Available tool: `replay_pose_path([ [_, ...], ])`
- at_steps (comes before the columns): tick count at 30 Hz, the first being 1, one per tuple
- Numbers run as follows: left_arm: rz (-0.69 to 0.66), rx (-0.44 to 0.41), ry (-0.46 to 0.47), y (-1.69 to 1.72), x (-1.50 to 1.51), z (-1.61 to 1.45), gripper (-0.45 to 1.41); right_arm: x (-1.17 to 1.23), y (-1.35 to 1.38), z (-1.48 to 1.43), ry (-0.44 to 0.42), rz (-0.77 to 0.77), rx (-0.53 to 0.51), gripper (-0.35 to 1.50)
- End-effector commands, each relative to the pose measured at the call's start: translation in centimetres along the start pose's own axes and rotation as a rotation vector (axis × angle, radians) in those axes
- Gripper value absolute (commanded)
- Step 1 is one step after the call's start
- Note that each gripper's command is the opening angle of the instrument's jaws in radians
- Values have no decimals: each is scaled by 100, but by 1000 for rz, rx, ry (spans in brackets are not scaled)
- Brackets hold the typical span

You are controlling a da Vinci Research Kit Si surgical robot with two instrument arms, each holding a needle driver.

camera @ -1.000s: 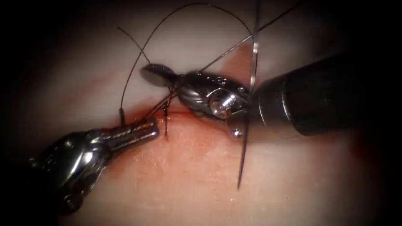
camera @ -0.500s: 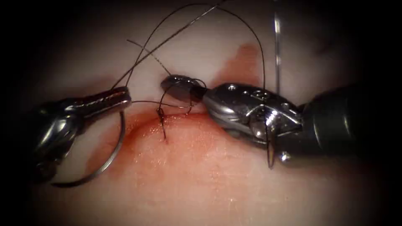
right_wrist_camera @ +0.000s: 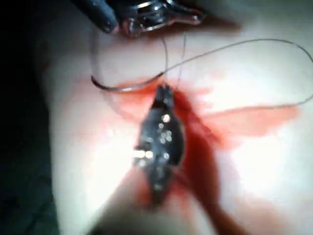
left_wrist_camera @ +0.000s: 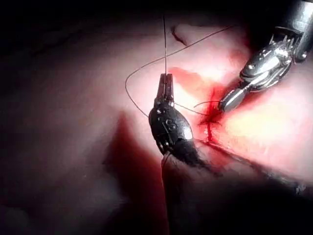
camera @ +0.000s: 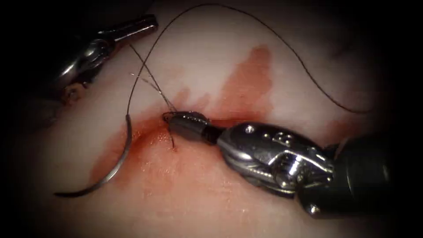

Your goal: Wound Closure

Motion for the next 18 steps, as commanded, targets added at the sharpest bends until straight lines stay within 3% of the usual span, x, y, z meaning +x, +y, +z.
replay_pose_path([
  [1, -4, -6, -1, -1, -9, 9, -45, -10, -9, 4, -11, 0, 16, -35],
  [12, -16, -23, -48, -40, -30, 41, -45, -33, -37, -7, -58, -34, 96, -35],
  [18, 10, -15, -107, -59, -23, 47, -45, -40, -45, -8, -71, -42, 123, -35],
])
